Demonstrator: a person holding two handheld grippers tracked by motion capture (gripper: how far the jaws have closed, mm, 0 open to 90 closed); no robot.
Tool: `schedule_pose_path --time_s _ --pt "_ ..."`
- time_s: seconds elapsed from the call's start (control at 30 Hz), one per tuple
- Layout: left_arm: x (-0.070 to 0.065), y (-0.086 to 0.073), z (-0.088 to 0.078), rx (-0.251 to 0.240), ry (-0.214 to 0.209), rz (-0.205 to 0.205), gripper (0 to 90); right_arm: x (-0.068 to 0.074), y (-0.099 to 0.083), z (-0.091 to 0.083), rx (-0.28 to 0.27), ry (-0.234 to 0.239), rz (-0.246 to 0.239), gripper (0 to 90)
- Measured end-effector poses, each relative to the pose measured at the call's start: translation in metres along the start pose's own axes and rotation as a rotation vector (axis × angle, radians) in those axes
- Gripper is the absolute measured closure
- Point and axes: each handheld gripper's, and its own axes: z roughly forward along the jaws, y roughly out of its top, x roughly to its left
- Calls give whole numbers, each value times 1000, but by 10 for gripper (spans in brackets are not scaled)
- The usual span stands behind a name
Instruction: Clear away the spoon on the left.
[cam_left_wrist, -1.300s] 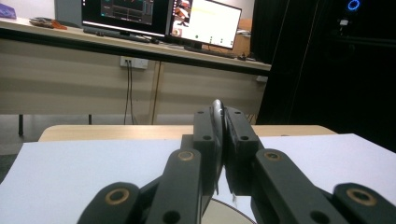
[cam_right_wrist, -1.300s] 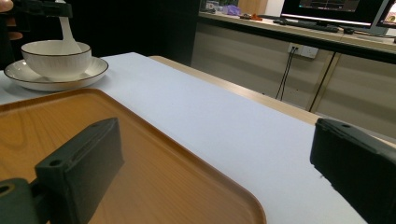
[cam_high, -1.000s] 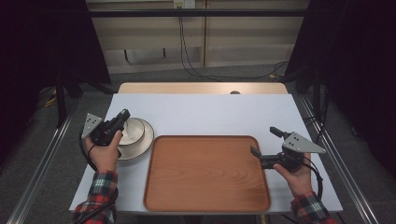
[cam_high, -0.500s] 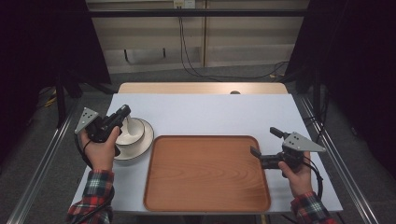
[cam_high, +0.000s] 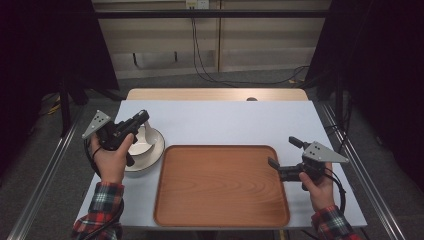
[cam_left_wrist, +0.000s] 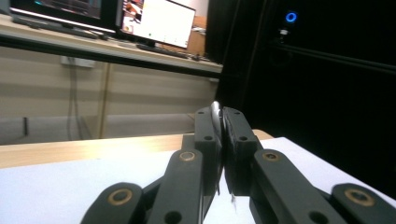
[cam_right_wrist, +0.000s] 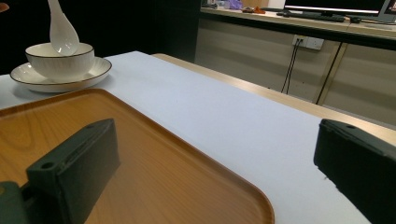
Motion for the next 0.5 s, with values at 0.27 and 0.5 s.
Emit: schedule_pose_path --time_s 0.27,0.5 --pt "-14 0 6 26 -80 -26 853 0 0 0 -6 -1 4 0" --pt "-23 -5 11 65 -124 -34 853 0 0 -1 -6 -4 6 0"
